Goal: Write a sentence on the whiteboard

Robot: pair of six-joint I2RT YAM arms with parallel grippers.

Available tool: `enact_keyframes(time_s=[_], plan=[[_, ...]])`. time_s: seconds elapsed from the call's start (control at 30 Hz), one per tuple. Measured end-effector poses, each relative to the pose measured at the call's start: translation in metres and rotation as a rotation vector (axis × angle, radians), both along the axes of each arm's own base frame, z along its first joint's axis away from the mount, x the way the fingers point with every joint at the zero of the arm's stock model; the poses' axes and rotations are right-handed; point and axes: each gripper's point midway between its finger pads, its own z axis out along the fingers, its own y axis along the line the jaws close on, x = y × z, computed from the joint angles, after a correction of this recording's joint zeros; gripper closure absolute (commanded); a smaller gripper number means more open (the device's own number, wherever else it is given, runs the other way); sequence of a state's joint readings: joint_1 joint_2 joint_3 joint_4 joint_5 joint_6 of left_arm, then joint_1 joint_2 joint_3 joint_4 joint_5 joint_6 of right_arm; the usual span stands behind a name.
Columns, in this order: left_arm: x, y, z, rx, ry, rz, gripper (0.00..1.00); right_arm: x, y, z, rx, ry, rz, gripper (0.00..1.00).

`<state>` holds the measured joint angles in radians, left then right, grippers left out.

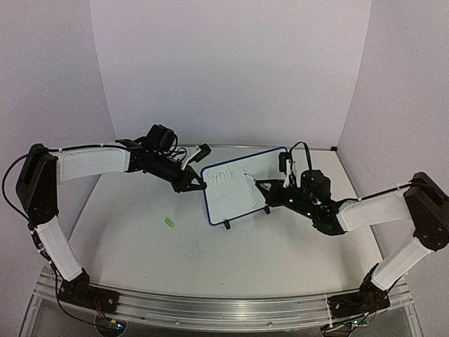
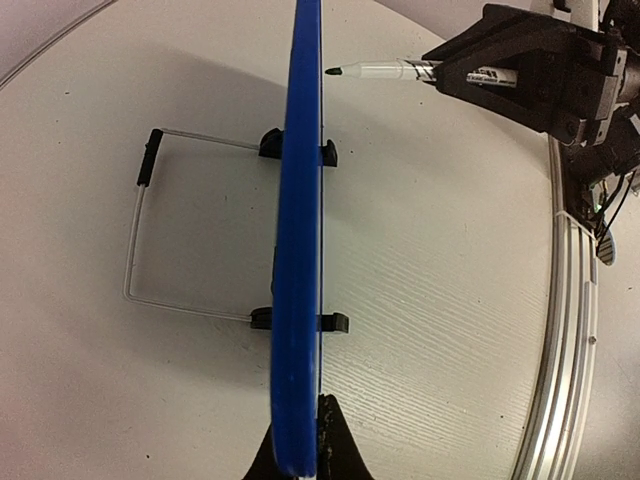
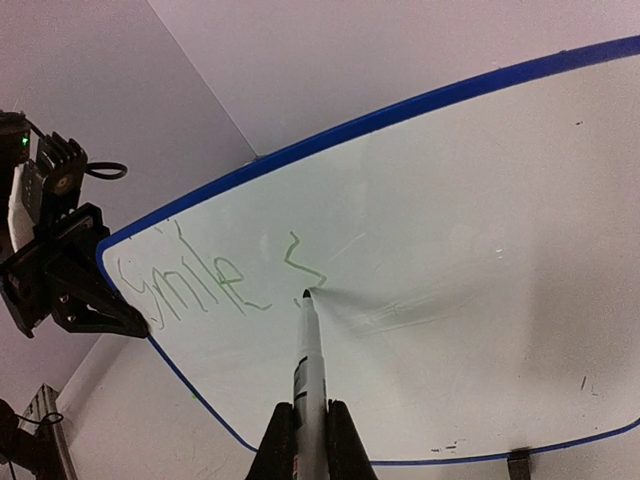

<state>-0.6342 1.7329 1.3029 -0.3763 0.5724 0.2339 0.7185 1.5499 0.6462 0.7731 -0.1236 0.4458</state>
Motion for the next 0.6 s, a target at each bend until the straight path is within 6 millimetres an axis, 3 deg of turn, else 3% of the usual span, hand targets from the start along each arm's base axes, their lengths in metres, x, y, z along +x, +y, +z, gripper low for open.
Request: enact_keyframes(time_s=[0.27,0.6], plan=[[0.000,0.000,0.000,0.001,-0.002,-0.002,1.00,-0.008,-0.014,0.026,0.018,-0.050,-0.029,1.00],[0.000,0.000,0.000,0.001,-0.002,-0.002,1.00,-0.005,-0.018,0.021,-0.032,-0.061,-0.047,1.00]])
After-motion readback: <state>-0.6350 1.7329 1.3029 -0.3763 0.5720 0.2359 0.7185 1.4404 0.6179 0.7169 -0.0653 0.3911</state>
